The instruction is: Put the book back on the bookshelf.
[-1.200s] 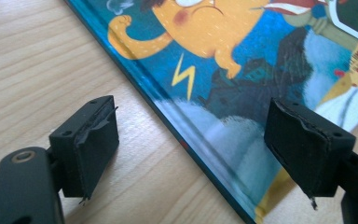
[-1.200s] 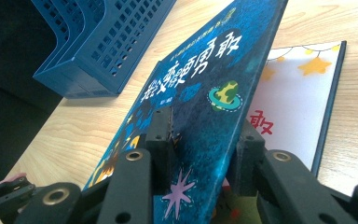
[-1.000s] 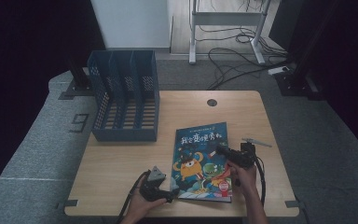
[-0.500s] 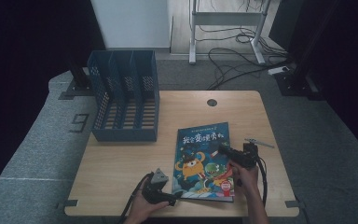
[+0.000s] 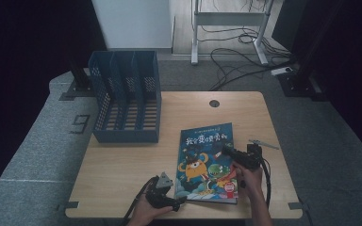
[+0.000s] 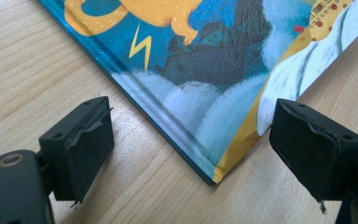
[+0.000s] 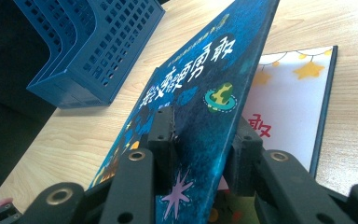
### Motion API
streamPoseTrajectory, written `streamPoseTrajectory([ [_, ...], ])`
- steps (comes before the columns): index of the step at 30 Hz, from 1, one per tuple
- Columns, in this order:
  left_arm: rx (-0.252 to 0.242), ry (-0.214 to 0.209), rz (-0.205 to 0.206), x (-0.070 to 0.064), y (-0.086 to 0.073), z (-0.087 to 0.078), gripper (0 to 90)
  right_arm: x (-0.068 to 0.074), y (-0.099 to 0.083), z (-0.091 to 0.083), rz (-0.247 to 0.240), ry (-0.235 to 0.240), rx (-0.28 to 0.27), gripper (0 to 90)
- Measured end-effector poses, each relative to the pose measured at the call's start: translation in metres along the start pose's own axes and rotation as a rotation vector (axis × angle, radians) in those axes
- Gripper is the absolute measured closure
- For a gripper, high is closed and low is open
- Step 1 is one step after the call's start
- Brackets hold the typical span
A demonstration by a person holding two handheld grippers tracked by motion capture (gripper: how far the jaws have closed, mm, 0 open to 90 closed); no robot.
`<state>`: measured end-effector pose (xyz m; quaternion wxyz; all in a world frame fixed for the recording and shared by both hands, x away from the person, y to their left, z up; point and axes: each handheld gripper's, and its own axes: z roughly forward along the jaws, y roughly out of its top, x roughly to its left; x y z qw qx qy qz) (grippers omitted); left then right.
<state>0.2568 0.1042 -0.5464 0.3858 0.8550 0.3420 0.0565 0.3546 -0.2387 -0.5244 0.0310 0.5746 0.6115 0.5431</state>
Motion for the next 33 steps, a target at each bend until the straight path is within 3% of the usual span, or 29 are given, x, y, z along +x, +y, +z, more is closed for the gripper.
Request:
streamPoseTrajectory([
  [11,-0.011,-0.010,-0.011,0.0009,-0.0001,0.0007,12.3,0.0047,0.0013,-0.0024,-0.015,-0.002,-0.012,67.3],
  [33,0.009,0.010,0.017,-0.0031,0.0002,0.0008,12.8,0.0043,0.0020,-0.0030,-0.016,-0.007,-0.009,67.1],
])
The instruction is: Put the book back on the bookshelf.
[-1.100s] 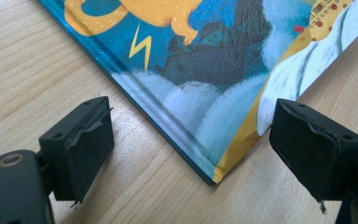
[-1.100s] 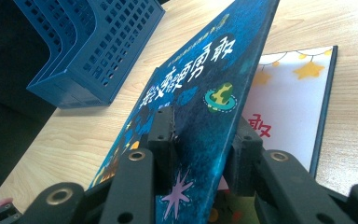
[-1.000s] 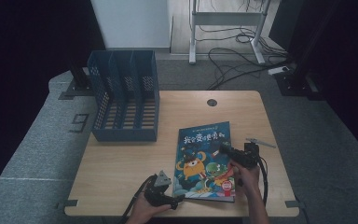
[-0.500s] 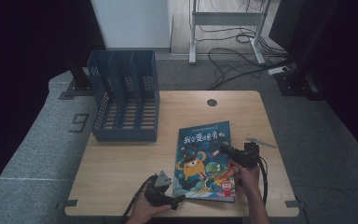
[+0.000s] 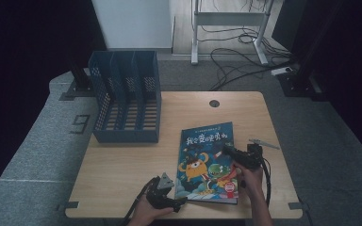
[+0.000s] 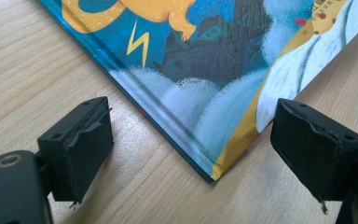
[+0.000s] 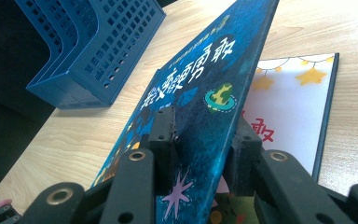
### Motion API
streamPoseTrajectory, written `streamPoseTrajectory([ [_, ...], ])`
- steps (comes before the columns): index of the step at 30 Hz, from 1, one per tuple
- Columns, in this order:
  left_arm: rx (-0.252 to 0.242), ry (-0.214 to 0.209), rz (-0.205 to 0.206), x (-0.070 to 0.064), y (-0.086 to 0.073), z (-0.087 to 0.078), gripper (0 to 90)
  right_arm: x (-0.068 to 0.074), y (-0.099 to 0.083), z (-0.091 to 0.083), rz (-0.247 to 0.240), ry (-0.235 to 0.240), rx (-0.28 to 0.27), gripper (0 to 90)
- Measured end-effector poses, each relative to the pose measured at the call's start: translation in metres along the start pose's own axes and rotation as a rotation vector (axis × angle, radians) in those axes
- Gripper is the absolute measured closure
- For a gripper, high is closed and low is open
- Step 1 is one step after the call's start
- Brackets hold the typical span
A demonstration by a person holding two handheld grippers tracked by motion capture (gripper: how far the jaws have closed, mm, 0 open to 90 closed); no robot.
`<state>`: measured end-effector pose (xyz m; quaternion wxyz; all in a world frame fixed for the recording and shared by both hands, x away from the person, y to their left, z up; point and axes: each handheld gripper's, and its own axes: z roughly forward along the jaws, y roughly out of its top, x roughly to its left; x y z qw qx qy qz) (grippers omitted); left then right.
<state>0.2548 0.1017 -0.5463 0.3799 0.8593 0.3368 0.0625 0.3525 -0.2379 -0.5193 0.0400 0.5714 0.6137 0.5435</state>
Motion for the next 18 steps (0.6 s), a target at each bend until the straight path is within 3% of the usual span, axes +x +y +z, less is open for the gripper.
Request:
streamPoseTrajectory([
  [11,-0.006,0.005,-0.007,-0.0002,-0.0002,0.0007,11.6,-0.0001,-0.0002,-0.0010,-0.001,0.001,-0.007,67.5],
  [18,-0.014,-0.006,-0.019,0.0017,-0.0004,0.0008,10.5,0.0071,0.0035,-0.0064,-0.010,0.013,-0.020,70.1],
])
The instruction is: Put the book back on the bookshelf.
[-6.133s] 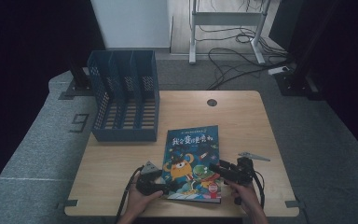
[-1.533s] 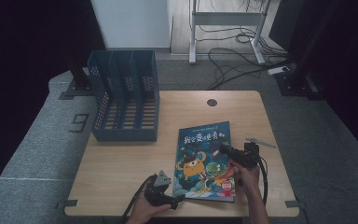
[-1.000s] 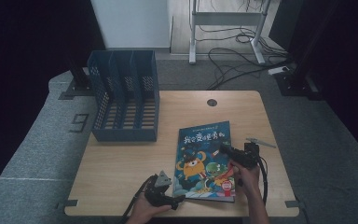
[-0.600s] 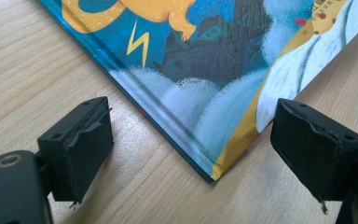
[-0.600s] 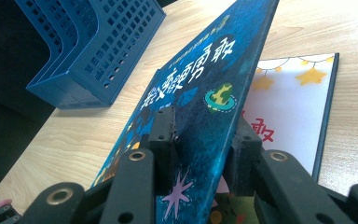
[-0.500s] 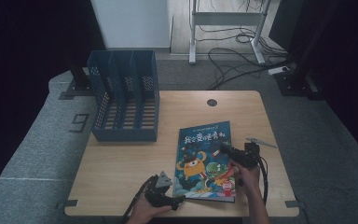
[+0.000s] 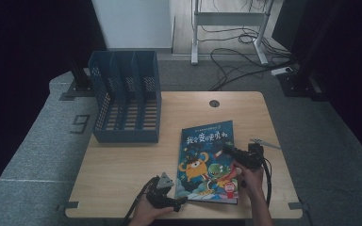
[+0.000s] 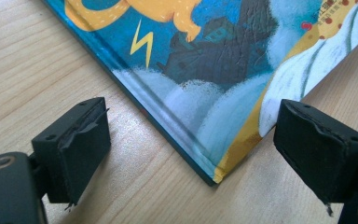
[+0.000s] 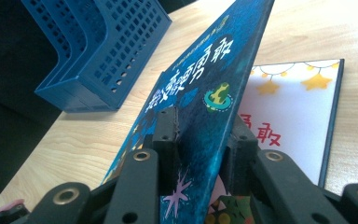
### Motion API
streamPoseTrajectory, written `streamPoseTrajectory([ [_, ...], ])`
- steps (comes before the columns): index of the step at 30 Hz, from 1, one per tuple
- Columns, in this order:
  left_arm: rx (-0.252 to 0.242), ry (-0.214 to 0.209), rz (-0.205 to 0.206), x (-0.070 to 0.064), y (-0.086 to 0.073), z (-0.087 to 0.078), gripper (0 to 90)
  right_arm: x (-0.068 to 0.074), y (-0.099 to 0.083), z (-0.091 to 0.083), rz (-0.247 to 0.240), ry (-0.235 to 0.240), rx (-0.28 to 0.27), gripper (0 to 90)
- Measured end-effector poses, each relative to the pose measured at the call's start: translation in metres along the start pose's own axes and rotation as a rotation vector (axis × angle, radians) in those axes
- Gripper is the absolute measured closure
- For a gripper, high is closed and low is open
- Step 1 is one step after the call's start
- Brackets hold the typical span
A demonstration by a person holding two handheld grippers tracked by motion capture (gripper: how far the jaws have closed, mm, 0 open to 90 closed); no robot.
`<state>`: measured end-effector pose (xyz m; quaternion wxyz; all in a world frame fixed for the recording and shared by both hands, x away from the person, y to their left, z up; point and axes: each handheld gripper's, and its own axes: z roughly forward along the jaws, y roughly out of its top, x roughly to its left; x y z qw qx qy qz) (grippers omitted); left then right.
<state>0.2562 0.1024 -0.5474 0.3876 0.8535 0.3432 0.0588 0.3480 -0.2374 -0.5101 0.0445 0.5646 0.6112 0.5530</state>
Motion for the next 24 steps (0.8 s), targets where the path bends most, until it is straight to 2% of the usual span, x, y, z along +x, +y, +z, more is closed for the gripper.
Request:
streamPoseTrajectory([
  [6,-0.002,-0.003,0.000,0.001,0.000,0.000,9.6,0.007,0.002,-0.004,-0.035,-0.002,-0.018,70.5],
  [16,-0.004,-0.007,-0.012,0.003,0.000,0.000,9.1,0.020,0.005,-0.012,-0.095,0.030,-0.072,71.9],
  [24,-0.002,-0.008,-0.015,0.004,0.000,-0.001,8.9,0.027,0.006,-0.015,-0.122,0.044,-0.097,72.7],
])
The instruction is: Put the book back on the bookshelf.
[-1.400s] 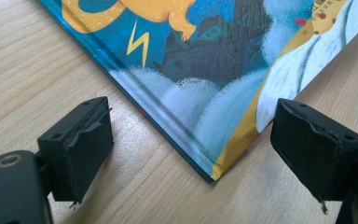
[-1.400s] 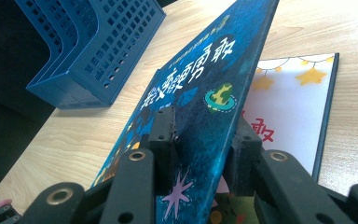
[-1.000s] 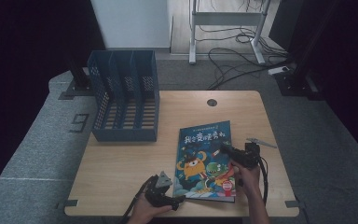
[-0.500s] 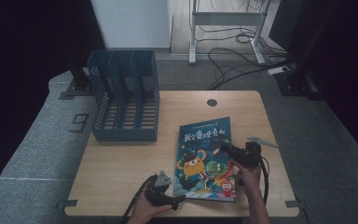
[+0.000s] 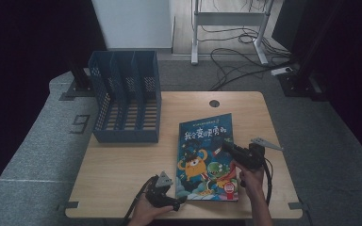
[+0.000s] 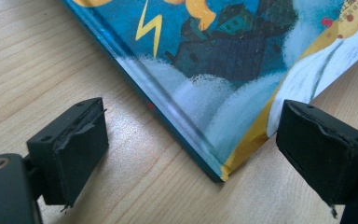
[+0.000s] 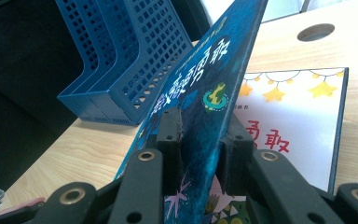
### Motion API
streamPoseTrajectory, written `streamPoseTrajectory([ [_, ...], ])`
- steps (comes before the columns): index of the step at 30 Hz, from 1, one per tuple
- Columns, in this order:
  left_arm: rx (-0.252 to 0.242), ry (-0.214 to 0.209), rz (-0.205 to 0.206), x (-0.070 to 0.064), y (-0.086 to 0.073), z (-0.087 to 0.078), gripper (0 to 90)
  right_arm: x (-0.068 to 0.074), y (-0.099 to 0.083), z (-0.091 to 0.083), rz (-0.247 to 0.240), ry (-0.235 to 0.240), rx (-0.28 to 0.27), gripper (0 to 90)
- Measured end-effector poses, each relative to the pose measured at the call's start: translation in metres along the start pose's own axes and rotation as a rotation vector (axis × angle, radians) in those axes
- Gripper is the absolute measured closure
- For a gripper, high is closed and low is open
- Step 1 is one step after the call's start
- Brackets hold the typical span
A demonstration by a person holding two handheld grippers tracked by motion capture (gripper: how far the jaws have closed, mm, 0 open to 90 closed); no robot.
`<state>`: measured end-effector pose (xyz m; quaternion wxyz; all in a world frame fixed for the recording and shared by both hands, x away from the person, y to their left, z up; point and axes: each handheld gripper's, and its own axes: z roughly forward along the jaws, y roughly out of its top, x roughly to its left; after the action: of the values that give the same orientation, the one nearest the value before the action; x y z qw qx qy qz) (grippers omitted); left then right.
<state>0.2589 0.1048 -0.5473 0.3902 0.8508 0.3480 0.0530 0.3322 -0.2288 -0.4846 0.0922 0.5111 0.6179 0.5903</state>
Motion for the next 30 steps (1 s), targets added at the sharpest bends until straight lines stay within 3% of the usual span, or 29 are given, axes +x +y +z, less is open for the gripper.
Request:
streamPoseTrajectory([
  [6,0.001,0.001,0.000,-0.0004,0.0001,0.0000,9.2,0.0032,0.0011,-0.0012,-0.017,0.004,-0.013,72.8],
  [8,0.013,0.009,0.026,-0.0017,0.0000,0.0001,8.9,0.0030,0.0010,-0.0010,-0.014,0.002,-0.013,72.9],
  [13,0.015,0.012,0.025,-0.0020,0.0002,0.0000,9.0,0.0017,0.0003,-0.0003,-0.009,0.000,-0.021,73.1],
  [18,0.021,0.027,0.050,-0.0041,-0.0004,0.0007,9.0,-0.0001,0.0003,-0.0005,0.006,-0.009,-0.019,73.2],
  [30,0.013,0.042,0.028,-0.0046,-0.0002,0.0017,7.7,0.0003,0.0012,-0.0026,0.005,-0.010,-0.030,73.5],
])
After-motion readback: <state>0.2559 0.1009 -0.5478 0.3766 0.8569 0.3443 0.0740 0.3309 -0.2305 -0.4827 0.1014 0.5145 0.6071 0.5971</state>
